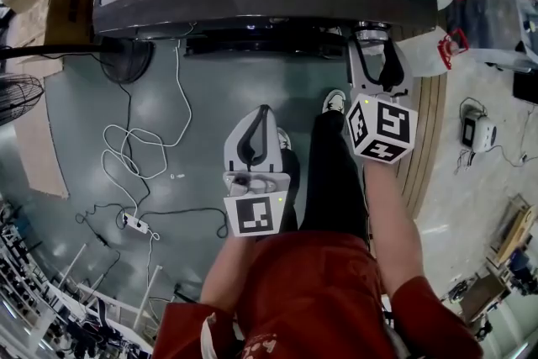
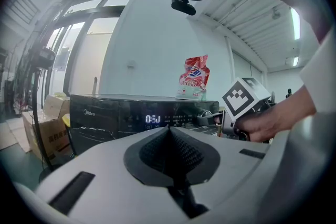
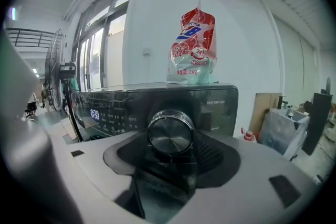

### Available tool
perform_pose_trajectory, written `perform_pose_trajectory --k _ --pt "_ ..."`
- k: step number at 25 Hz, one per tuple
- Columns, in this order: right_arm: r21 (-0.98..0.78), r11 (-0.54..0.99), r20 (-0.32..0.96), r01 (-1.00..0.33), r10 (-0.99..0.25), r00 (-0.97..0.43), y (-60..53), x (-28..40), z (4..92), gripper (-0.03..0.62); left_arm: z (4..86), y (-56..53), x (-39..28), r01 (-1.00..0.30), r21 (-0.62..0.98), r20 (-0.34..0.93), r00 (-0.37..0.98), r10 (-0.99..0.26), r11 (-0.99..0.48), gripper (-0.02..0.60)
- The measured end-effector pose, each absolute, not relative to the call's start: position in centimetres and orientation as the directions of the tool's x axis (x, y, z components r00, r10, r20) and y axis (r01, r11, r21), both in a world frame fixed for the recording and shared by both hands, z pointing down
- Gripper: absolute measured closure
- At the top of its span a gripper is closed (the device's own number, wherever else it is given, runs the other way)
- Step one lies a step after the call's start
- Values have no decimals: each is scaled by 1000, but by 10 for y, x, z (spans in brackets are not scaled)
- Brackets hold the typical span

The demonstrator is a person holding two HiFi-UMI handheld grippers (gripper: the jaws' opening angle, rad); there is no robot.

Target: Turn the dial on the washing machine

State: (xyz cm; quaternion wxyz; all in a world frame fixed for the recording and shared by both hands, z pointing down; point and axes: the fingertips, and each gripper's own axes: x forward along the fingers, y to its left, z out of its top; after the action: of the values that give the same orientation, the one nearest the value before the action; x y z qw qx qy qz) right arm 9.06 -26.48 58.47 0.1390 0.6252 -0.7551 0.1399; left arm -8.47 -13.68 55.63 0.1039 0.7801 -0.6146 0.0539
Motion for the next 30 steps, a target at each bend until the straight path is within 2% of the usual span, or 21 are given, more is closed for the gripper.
perform_pose_trajectory --k 11,18,23,30 --pt "-109 178 381 -978 -901 -207 -265 92 585 318 554 -139 -82 -970 92 203 240 -949 -225 572" --pt "-268 157 366 -951 -896 -251 -265 93 587 319 553 -137 -79 -970 90 201 242 -949 -228 572" --pt "-490 137 304 -861 -899 -316 -264 95 588 318 554 -137 -77 -968 89 204 247 -947 -233 572" --pt "-538 127 289 -833 -901 -325 -264 96 588 318 554 -136 -70 -966 86 205 255 -945 -242 572"
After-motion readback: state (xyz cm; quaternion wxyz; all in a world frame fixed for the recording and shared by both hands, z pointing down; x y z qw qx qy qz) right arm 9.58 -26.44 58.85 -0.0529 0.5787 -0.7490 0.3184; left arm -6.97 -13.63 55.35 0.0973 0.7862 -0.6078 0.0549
